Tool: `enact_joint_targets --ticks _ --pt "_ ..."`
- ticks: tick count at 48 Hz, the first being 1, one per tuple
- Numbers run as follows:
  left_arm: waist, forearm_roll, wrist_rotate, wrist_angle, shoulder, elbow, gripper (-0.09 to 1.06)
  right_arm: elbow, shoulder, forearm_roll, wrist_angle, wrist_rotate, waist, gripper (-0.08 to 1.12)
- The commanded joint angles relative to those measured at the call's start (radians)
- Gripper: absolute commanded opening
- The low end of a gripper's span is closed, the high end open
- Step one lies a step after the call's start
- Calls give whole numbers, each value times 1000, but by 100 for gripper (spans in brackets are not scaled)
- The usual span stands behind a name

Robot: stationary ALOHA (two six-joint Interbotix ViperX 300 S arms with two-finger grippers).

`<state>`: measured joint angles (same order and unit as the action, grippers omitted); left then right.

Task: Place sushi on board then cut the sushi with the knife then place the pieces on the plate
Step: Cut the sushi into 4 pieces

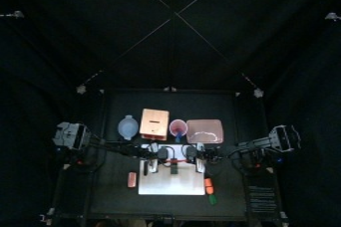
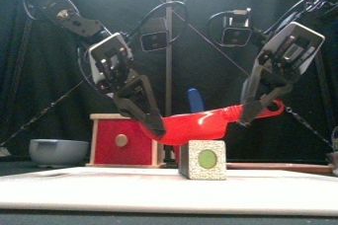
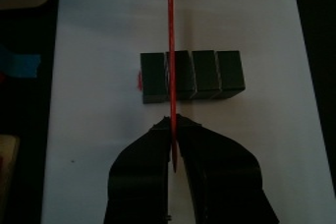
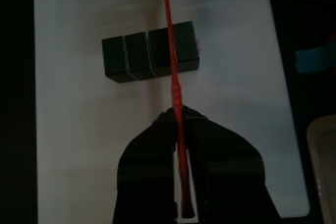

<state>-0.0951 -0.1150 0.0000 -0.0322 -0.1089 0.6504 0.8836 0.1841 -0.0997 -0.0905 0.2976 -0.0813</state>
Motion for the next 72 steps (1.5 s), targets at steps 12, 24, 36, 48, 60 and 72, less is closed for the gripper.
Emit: enact_joint_targets --ticks 12,24,36,48,60,72 --pt "3 5 2 3 -6 -17 50 -6 2 3 -2 2 6 32" --pt "9 5 2 3 -11 -14 50 -6 -26 6 -2 2 6 32" --pt "18 8 2 5 -15 -18 50 -25 -26 -11 -3 0 11 32" --pt "20 32 3 -2 5 -23 50 -51 -18 -40 -46 -2 11 32" --pt "21 49 2 -3 18 -21 49 -77 -6 -48 -86 -2 11 32" --pt "26 49 2 -3 17 -17 49 -77 5 -48 -86 0 11 32"
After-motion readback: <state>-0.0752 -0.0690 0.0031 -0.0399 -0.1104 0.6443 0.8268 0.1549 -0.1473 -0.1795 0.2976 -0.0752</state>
